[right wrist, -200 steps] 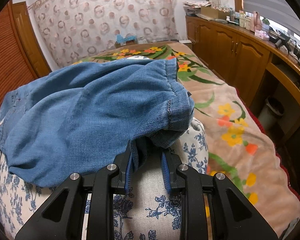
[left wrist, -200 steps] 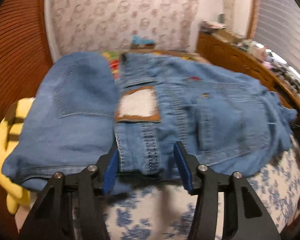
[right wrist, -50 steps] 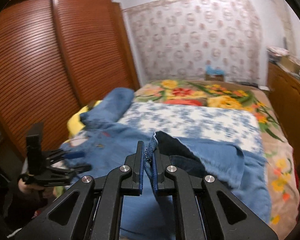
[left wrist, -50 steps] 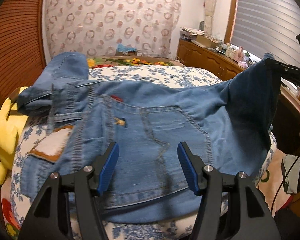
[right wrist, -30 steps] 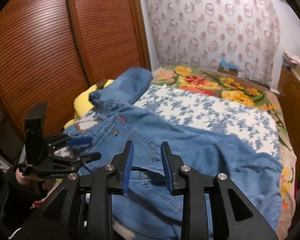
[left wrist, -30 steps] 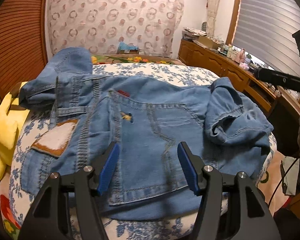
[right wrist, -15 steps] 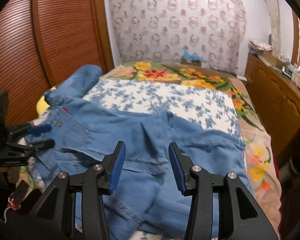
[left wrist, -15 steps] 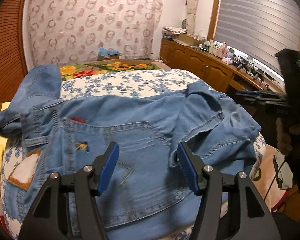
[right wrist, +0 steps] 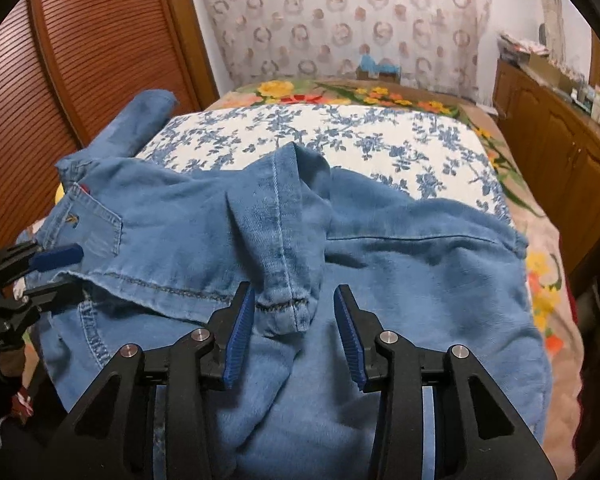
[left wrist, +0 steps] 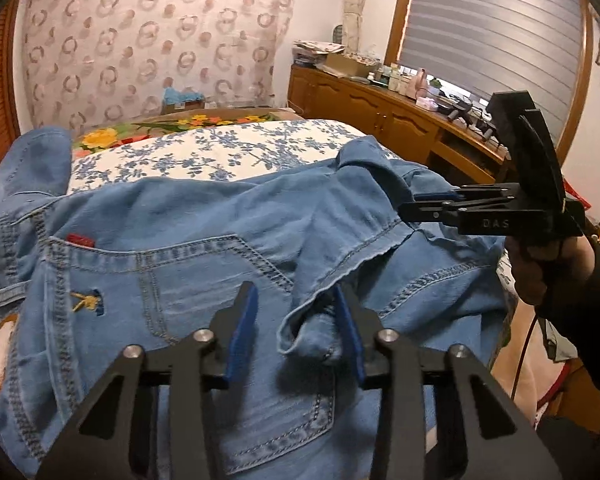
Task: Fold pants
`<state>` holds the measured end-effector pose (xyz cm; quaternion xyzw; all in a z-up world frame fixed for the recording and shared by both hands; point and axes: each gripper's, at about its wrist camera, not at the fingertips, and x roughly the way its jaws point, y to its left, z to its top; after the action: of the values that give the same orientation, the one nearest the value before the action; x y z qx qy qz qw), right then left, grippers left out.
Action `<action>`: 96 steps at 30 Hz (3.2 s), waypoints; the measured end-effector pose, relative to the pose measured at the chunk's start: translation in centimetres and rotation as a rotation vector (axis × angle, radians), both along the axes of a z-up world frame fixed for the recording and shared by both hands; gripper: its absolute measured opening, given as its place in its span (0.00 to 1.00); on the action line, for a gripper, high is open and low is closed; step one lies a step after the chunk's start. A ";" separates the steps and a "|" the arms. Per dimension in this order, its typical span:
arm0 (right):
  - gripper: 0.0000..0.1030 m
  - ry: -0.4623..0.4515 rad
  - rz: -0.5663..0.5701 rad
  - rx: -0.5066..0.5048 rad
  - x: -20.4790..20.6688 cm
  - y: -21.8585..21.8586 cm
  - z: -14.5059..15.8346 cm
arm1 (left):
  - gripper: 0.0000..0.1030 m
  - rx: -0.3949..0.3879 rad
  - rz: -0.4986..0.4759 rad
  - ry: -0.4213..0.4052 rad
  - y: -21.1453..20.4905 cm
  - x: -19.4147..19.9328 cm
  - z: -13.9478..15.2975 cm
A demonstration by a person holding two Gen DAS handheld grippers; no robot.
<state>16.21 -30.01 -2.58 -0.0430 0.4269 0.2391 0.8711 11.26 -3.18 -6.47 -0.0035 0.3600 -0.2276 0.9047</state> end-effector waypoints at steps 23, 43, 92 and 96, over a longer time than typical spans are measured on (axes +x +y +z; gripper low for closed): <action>0.12 -0.198 0.152 0.152 -2.2 4.6 11.3 | 0.00 -0.095 0.005 -0.170 5.0 -4.7 6.9; 0.12 -0.234 0.187 0.051 -0.5 9.1 11.7 | 0.35 -0.157 -0.058 0.088 1.8 -0.4 -1.0; 0.42 -0.204 0.366 0.022 1.2 30.0 9.5 | 0.33 -0.077 0.363 -0.025 20.8 -9.6 1.1; 0.43 -0.219 0.307 0.001 1.9 24.8 8.9 | 0.34 -0.070 0.378 -0.041 20.9 -9.4 1.4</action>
<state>18.13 -5.21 6.28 -0.1330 0.3181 0.3631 0.8656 1.84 17.67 -5.07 -0.0979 0.3265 -0.0659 0.9378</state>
